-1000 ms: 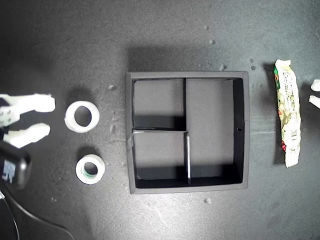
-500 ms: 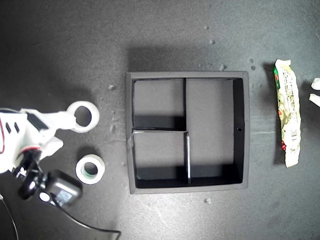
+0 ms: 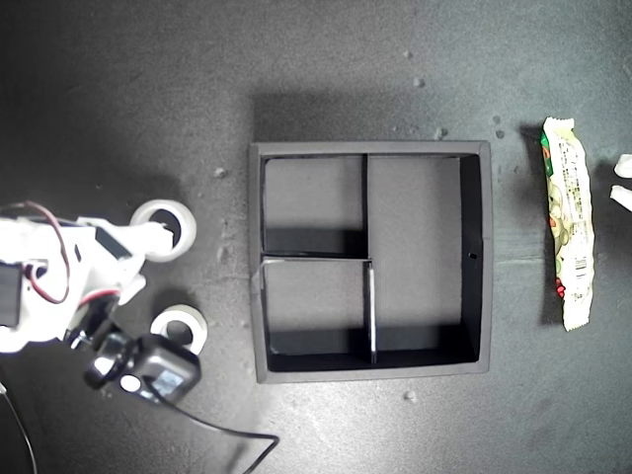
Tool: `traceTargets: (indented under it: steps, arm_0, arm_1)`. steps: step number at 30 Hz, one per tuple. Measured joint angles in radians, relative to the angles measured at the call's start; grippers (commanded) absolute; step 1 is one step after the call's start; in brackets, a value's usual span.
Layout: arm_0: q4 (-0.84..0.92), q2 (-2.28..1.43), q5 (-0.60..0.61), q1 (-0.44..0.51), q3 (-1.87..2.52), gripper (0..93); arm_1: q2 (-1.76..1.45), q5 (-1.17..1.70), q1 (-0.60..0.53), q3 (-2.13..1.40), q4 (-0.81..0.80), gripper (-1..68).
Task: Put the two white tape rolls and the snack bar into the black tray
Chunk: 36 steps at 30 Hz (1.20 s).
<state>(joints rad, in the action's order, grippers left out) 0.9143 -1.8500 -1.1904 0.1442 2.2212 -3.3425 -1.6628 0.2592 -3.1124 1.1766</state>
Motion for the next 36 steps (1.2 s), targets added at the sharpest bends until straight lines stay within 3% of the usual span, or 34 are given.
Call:
traceTargets:
  steps: [4, 10, 17, 21, 23, 28, 36]
  arm_0:
    - [0.0, 0.109, 0.002, -0.023, -0.046, 11.7]
    - [0.0, 0.138, 0.011, -0.066, -0.08, 1.2]
    - [0.123, 0.058, 0.041, -0.071, -0.124, 0.0]
    - [0.172, -0.012, 0.06, -0.078, -0.137, 0.0]
    - [0.184, -0.049, 0.067, -0.078, -0.14, 0.0]
    - [0.241, -0.104, 0.101, -0.074, -0.192, 0.0]
    - [0.342, -0.086, 0.158, -0.061, -0.371, 0.0]
  arm_1:
    - [0.0, 0.0, -0.04, 0.0, -0.087, 14.0]
    - [0.0, 0.0, -0.091, 0.074, -0.167, 15.7]
    - [0.06, 0.425, -0.135, 0.247, -0.267, 19.7]
    - [0.393, 0.584, -0.156, 0.46, -0.31, 19.5]
    - [0.64, 0.684, -0.178, 0.644, -0.245, 19.8]
    - [1.23, 0.905, -0.189, 1.132, 0.098, 18.6]
    - [1.37, 1.101, -0.256, 1.12, 0.227, 21.0]
